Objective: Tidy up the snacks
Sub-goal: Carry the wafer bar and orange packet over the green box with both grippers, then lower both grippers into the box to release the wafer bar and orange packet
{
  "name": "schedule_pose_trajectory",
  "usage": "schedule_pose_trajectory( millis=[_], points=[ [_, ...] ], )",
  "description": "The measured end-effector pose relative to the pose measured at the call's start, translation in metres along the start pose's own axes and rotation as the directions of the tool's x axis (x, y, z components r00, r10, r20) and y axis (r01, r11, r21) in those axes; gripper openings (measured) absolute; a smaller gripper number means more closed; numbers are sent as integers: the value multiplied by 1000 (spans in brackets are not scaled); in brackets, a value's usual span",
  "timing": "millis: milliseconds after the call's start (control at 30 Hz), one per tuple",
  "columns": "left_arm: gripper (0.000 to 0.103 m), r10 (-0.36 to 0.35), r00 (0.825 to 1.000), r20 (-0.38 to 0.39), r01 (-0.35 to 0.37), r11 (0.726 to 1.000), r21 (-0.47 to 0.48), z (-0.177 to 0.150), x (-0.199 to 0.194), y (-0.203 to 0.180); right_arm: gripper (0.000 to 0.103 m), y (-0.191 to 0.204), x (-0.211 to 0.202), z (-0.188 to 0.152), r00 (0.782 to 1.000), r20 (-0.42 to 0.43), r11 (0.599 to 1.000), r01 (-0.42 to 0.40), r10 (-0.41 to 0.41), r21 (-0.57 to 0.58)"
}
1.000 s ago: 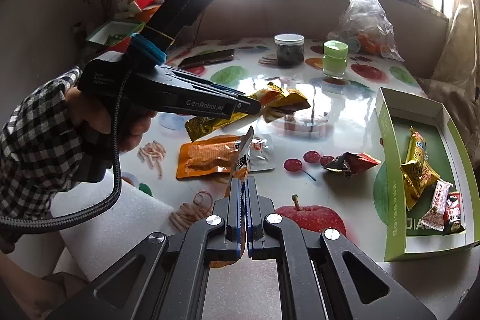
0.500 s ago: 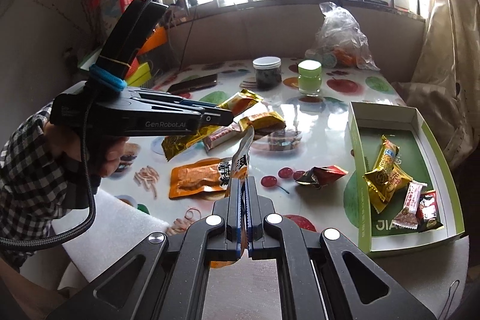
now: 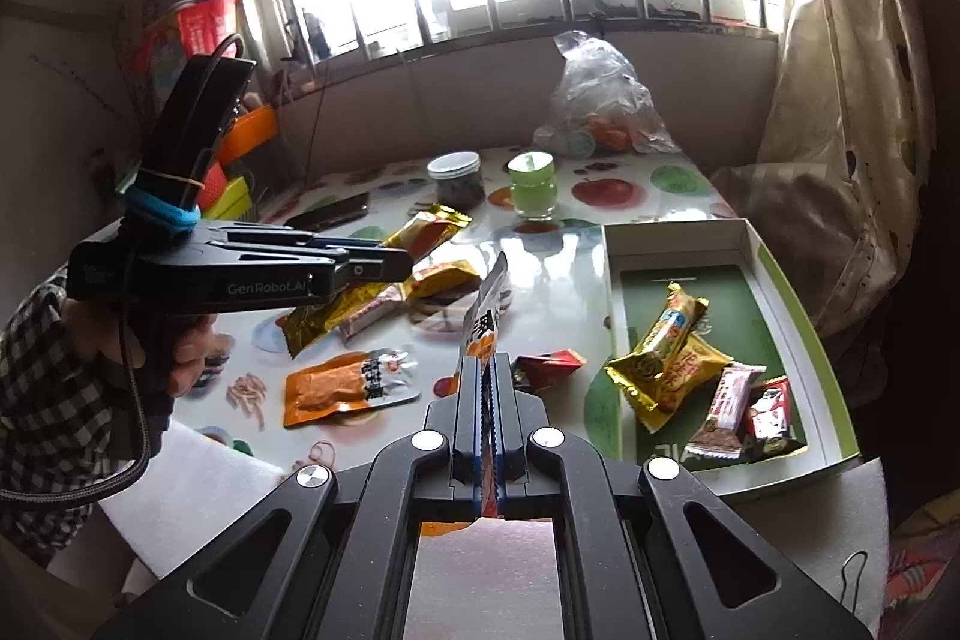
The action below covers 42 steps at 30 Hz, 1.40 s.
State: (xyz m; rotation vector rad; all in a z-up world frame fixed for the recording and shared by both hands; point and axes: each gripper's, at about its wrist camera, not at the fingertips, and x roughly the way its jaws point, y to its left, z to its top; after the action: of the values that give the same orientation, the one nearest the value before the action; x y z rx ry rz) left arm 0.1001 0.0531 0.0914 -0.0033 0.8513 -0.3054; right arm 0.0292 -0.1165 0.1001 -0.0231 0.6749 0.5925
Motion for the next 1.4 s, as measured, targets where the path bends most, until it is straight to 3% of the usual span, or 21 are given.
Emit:
schedule_pose_trajectory(
  millis=[767,1400],
  points=[
    [24,-157,988,6,157,987,20,49,38,-72,3,-82,-27,13,982,60,979,169,-177,114],
    [24,-173,980,-95,171,985,-26,54,97,-97,3,-137,-6,-1,972,11,945,226,-235,235]
  ],
)
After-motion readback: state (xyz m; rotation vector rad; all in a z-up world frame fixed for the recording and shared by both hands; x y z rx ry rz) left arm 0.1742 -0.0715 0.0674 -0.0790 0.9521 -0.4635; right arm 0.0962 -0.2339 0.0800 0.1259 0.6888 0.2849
